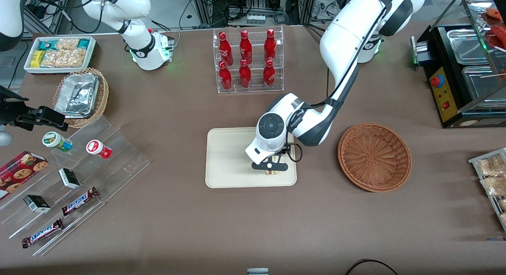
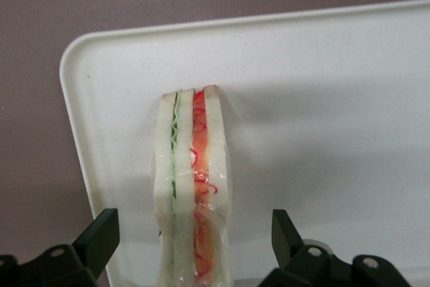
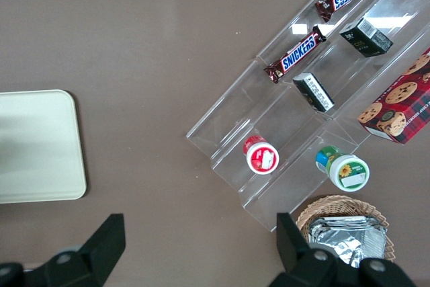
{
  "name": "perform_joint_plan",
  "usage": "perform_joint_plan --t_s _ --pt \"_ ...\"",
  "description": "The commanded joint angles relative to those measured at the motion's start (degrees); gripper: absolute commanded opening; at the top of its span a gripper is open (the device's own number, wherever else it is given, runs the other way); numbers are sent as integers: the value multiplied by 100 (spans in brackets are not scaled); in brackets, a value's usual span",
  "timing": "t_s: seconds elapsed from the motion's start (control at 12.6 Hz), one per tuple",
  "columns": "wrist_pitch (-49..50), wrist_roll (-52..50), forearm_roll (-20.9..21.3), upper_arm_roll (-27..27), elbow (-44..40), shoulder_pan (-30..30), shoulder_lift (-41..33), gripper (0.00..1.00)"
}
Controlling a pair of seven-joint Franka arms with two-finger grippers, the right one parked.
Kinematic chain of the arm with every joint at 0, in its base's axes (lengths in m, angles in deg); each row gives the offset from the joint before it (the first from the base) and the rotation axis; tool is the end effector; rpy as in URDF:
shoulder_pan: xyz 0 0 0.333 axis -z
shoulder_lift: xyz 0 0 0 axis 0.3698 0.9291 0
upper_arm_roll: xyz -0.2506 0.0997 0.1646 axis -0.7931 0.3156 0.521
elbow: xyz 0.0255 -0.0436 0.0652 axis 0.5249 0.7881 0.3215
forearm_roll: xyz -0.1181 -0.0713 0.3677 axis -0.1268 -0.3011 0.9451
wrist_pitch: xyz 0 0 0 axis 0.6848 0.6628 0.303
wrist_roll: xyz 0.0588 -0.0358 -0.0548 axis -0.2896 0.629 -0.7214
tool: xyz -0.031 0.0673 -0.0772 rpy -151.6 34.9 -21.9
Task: Place sandwich from basket to tray
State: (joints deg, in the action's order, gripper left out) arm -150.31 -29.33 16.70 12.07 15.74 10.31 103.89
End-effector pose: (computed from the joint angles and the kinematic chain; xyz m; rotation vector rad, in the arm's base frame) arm 0.5669 -0.4666 0.2611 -3.1347 0.1122 0.1258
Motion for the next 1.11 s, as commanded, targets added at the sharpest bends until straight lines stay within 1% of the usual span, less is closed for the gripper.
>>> perform_joint_plan --t_s 0.0,0.16,0.4,0.55,0.63,0.71,0.79,1.03 --pt "278 -92 90 30 -29 -115 -265 100" --pt "533 -57 90 30 -29 -256 -450 100" --pt "551 5 2 4 -12 -773 -731 100" --pt "604 5 -6 12 -3 -959 -985 100" --pt "761 92 2 -5 -3 -1238 -1065 100" --pt "1067 807 -58 -31 -12 -1537 -1231 100" --pt "1314 1109 -181 3 -12 -1635 -1320 100" --pt "1649 1253 -226 13 14 -2119 -1566 100"
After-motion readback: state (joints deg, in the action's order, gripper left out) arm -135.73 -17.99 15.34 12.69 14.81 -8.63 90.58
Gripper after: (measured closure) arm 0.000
